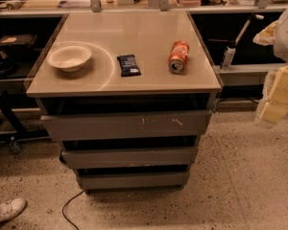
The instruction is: Open bottom drawer
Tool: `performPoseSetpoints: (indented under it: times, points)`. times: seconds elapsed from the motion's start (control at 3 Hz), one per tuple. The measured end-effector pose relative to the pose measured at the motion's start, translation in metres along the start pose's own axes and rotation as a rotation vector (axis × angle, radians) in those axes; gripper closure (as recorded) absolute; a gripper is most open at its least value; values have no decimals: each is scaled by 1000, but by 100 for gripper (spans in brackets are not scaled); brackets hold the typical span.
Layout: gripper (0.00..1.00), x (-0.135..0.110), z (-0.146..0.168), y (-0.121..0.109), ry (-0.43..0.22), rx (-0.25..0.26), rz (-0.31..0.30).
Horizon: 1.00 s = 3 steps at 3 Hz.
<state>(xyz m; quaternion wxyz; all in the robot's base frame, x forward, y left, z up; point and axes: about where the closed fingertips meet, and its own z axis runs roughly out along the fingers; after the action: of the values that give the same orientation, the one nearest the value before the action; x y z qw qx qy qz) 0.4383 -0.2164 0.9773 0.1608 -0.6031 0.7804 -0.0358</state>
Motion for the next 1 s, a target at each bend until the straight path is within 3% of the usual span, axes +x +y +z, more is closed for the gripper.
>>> performPoseSetpoints:
  times: [0.33,0.67,1.0]
  points:
    - [0,0,0,0,0,0,0]
    - [0,2,19,7,-4,-5,28]
    - [0,-7,74,23,-7,-25,41]
